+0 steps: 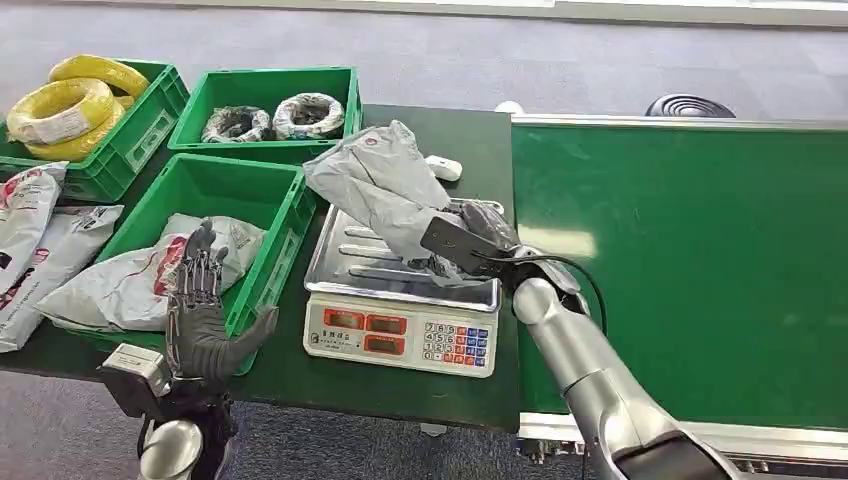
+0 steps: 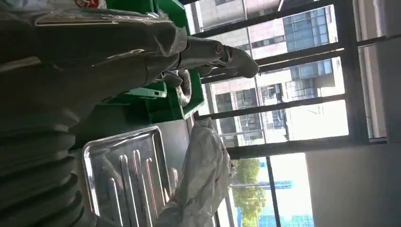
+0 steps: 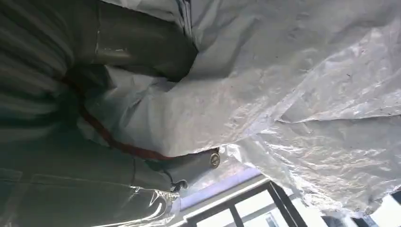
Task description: Moved the parcel from conveyor to table for the left to box.
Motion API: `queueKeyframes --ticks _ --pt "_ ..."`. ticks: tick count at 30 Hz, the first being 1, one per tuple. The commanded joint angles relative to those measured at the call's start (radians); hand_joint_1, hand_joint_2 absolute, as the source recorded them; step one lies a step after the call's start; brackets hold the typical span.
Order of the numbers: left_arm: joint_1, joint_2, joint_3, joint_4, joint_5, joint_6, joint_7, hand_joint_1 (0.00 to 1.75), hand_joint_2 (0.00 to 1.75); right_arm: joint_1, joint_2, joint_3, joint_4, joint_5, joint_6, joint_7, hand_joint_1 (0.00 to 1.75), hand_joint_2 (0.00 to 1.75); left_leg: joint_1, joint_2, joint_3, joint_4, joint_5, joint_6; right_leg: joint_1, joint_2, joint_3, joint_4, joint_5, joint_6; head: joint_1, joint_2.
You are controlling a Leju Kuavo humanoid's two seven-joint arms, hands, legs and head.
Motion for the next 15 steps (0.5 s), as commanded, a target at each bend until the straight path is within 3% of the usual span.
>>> queueKeyframes --ticks 1,5,9,15 --pt "-0.004 -0.008 0.033 0.034 -0.015 0.004 0.014 0.00 1.75 -0.043 -0.009 0.008 0.127 -0.009 0.013 0.033 0.00 1.75 0.000 0.001 0.000 -0.001 0.000 0.000 0.000 0.001 0.000 0.000 0.000 0.000 0.000 0.000" --pt "-0.011 -0.012 0.033 0.051 -0.047 0.018 0.042 0.00 1.75 -0.021 -0.015 -0.038 0.098 -0.052 0.008 0.032 0.00 1.75 0.000 0.000 0.000 -0.002 0.001 0.000 0.000 0.000 0.000 -0.002 0.001 0.000 0.000 0.000" --pt "-0.006 -0.021 0.039 0.089 -0.067 0.039 0.074 0.00 1.75 0.097 -0.040 -0.238 -0.045 -0.308 0.049 -0.082 0.00 1.75 0.000 -0.004 0.001 -0.002 0.001 0.000 0.000 -0.004 0.002 -0.002 0.000 0.000 0.000 0.000" --pt "-0.053 -0.012 0.010 0.168 -0.075 0.033 0.071 0.00 1.75 0.208 -0.061 -0.318 -0.224 -0.405 0.041 -0.181 0.00 1.75 0.000 -0.005 0.000 -0.001 0.001 0.000 0.000 -0.005 0.001 -0.002 0.000 0.000 0.000 0.000"
